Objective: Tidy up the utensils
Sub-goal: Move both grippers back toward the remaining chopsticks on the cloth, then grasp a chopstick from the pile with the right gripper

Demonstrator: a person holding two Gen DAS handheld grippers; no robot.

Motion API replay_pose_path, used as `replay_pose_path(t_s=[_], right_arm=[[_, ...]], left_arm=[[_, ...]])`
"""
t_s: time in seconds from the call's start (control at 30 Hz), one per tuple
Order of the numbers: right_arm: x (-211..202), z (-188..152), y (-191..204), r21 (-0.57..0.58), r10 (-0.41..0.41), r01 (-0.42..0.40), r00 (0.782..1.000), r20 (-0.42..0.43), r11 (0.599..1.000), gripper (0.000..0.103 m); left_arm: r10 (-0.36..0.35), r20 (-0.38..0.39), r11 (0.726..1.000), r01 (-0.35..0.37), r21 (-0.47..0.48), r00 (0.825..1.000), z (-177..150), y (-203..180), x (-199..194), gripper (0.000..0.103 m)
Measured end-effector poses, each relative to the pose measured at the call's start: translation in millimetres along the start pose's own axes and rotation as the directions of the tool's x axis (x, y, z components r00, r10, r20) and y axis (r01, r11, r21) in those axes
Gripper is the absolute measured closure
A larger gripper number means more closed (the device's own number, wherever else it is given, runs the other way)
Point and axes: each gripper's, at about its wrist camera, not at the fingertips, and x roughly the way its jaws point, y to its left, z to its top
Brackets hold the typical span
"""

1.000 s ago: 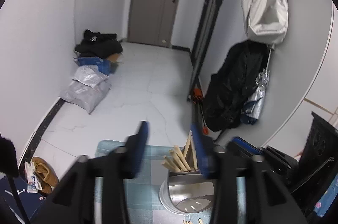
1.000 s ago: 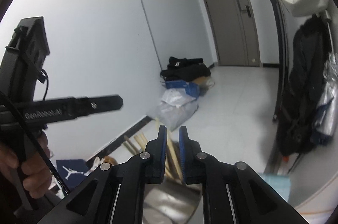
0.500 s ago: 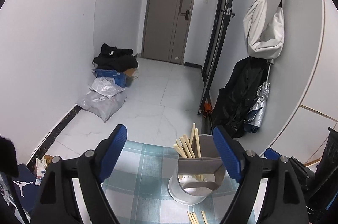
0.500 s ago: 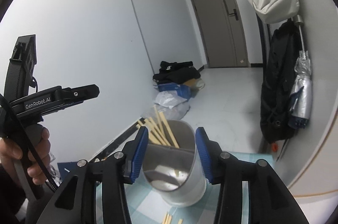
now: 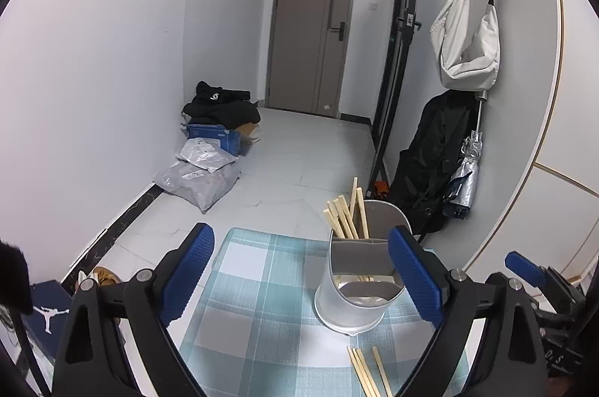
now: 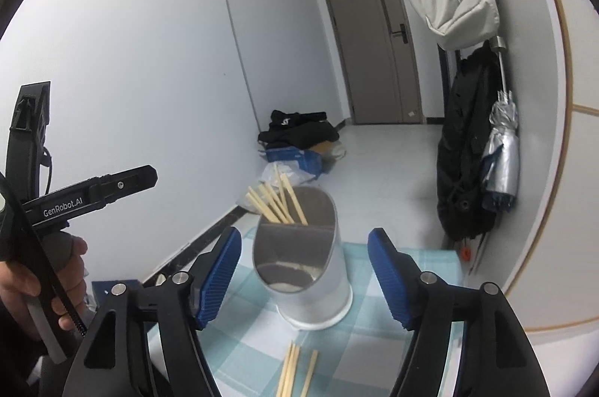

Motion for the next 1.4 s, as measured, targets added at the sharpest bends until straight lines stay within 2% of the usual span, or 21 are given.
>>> replay_pose_path(t_s=[0.1, 0.17, 0.33, 0.43, 0.53, 0.67, 1.0, 1.1, 1.23, 1.4], right_arm=[[0.4, -8.7, 0.6, -0.004, -0.015, 0.014, 1.000, -0.003, 1.000, 0.028], [2.4, -15.0, -0.8, 0.000, -0.028, 0.028, 1.000, -0.014, 1.000, 0.027], [8.0, -33.3, -7.0, 0.013, -0.079, 0.080, 0.994, -0.073, 0.997, 0.027], [12.4, -41.3, -10.9, 0.010, -0.100, 0.102, 0.988, -0.116, 0.995, 0.027], [17.8, -49.5, -13.3, -0.002, -0.116, 0.117, 0.981, -0.155, 0.993, 0.027], [34.6, -64.0, -17.7, -0.015, -0.146, 0.147, 0.957, -0.251, 0.989, 0.026], [88.0, -95.5, -19.7, -0.016, -0.152, 0.163, 0.870, -0.468, 0.986, 0.026], [103.1, -102.6, -16.9, -0.024, -0.146, 0.156, 0.845, -0.515, 0.987, 0.027], [118.0, -109.1, -10.6, -0.059, -0.156, 0.148, 0.823, -0.546, 0.987, 0.029], [133.3, -116.6, -6.0, -0.072, -0.162, 0.147, 0.797, -0.582, 0.986, 0.039]], left_arm=[[0.027, 0.017, 1.000, -0.026, -0.002, 1.000, -12.0, -5.0, 2.3, 0.009], [0.017, 0.010, 1.000, -0.017, 0.001, 1.000, -20.1, -6.2, 5.8, 0.009], [0.016, -0.064, 1.000, -0.016, -0.003, 0.998, -42.3, -3.0, 24.6, 0.009], [-0.021, -0.095, 1.000, 0.019, -0.024, 0.995, -57.1, 6.1, 31.4, 0.009], [-0.017, -0.166, 0.999, 0.008, -0.052, 0.986, -68.7, 14.8, 45.2, 0.009], [-0.024, -0.234, 0.995, 0.002, -0.096, 0.972, -74.1, 23.7, 55.4, 0.009], [0.026, -0.258, 0.996, -0.047, -0.075, 0.966, -77.6, 27.7, 64.3, 0.009], [0.040, -0.268, 0.995, -0.062, -0.075, 0.963, -78.6, 34.2, 67.2, 0.009], [0.043, -0.280, 0.993, -0.071, -0.091, 0.959, -78.1, 41.4, 70.1, 0.009], [0.048, -0.288, 0.991, -0.081, -0.105, 0.957, -76.9, 45.9, 72.8, 0.009]])
